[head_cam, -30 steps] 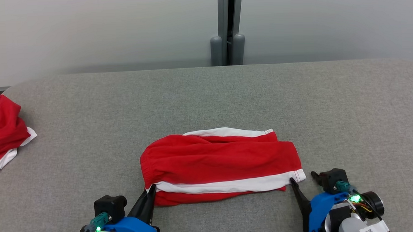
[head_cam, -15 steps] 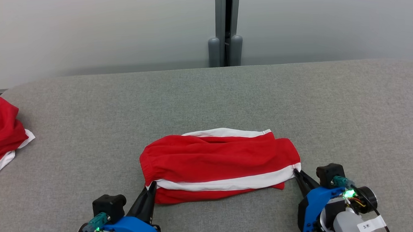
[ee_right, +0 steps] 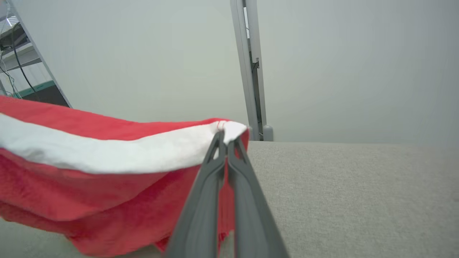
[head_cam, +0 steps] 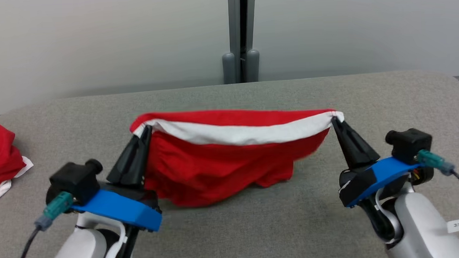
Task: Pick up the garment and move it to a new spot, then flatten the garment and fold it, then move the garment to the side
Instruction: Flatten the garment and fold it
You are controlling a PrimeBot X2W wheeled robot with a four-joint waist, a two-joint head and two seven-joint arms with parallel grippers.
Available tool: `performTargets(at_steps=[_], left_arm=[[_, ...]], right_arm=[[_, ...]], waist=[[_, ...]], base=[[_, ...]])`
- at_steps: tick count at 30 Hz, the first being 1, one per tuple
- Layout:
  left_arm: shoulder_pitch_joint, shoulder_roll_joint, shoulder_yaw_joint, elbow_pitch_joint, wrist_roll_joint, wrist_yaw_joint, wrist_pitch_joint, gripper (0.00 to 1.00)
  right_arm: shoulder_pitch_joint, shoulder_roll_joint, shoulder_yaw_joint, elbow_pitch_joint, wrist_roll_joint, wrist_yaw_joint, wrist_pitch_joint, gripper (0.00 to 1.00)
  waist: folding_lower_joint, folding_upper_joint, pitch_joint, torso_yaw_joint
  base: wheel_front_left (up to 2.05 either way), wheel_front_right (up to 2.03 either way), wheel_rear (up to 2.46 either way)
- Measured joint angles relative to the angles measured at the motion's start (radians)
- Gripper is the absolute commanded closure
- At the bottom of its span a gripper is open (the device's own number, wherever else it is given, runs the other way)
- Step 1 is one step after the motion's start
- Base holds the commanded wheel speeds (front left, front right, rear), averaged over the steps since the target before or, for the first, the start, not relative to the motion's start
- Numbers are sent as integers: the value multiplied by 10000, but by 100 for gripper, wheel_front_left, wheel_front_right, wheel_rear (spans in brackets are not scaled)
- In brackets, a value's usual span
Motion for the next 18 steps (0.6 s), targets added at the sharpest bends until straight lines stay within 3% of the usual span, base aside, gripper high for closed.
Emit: performTargets(at_steps=[4,10,14,18], left_arm=[[-713,437,316,-1246,36,0,447,100],[-2043,876,662,-2819,-151,-50,1369,100],[-2939,1018,725,-3419,-347,-169,2052,100],[-3685,1135,742,-3404,-518,-267,2558,100]], right_arm=[[481,-454,-230,-2696,596,0,1057,100],[771,-558,-1014,-6050,963,0,2520,100],[679,-125,-1509,-7622,1315,0,3346,100],[235,132,-1829,-8362,1442,0,4015,100]], waist=[[0,0,-84,-146],[0,0,-11,-318],[0,0,232,-435],[0,0,648,-598]], base=[[0,0,0],[0,0,0],[0,0,0],[0,0,0]])
